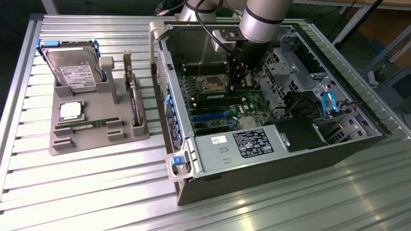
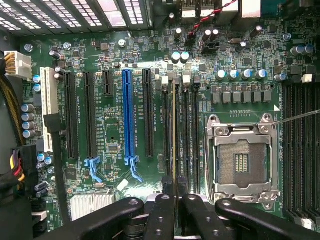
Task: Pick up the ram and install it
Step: 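Pick up the ram and move it above insertion slot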
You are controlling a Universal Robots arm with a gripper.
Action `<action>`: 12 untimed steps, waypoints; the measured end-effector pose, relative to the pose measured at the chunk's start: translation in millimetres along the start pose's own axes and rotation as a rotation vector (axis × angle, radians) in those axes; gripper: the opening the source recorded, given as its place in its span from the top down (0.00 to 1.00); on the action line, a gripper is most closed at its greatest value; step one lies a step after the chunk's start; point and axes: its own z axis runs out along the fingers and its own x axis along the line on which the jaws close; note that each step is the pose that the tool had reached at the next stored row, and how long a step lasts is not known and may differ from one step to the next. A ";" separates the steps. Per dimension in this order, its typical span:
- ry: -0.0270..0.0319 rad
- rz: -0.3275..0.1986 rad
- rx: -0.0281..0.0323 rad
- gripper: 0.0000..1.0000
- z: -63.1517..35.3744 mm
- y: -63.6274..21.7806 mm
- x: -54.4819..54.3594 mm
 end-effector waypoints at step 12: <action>-0.0022 -0.009 0.0002 0.88 0.0 0.0 0.8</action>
